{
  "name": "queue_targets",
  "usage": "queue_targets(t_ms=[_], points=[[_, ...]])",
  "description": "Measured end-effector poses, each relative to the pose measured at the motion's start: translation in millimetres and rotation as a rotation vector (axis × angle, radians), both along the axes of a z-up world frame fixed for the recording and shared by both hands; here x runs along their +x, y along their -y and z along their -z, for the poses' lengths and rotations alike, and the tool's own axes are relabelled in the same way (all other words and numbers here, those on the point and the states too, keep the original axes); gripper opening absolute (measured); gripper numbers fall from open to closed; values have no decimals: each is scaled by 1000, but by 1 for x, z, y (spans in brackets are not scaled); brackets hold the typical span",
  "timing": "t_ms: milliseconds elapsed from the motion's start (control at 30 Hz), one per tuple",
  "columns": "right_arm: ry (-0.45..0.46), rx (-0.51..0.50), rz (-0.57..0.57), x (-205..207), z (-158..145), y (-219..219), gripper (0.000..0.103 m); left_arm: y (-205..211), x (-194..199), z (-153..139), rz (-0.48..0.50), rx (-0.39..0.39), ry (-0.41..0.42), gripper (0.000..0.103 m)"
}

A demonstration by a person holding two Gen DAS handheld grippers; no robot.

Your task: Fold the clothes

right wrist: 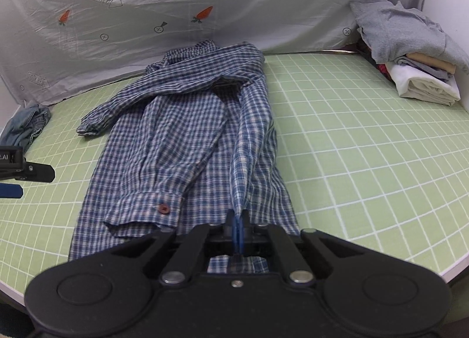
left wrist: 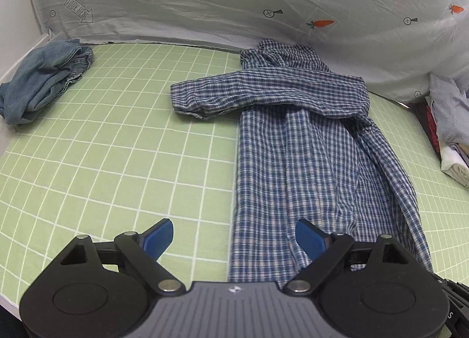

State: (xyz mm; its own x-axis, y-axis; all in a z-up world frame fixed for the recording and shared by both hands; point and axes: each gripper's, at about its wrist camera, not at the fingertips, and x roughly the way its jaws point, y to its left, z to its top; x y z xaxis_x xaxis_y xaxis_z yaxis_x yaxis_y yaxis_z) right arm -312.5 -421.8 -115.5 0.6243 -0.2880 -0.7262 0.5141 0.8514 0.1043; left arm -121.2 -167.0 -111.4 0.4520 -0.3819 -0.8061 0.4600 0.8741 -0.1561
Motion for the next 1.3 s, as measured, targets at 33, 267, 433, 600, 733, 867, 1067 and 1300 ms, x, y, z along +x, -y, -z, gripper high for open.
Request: queue_targets(t_ms=[33, 267, 433, 600, 733, 867, 1067, 1300], points=[[-1, 8, -2, 4, 3, -5, 2, -5, 3, 1, 4, 8, 2, 90], [-44, 82, -2, 34, 33, -32, 2, -48, 16, 11, -13, 68, -2, 91], [-85, 126, 11, 49, 49, -40, 9, -72, 24, 17, -66, 81, -26, 90], [-103, 135, 14, 54, 46, -40, 21, -82, 33, 18, -118, 48, -48, 91], [-51, 103, 19, 51, 29, -38, 29, -80, 39, 18, -128, 20, -57, 91], [7, 62, 83, 43, 15, -28, 32, -75, 40, 20, -116, 12, -63, 91], [-44, 44, 234, 37, 25, -9, 32, -72, 44, 24, -105, 25, -75, 91], [-151, 98, 208, 46, 54, -9, 35, -72, 52, 27, -126, 44, -84, 91]])
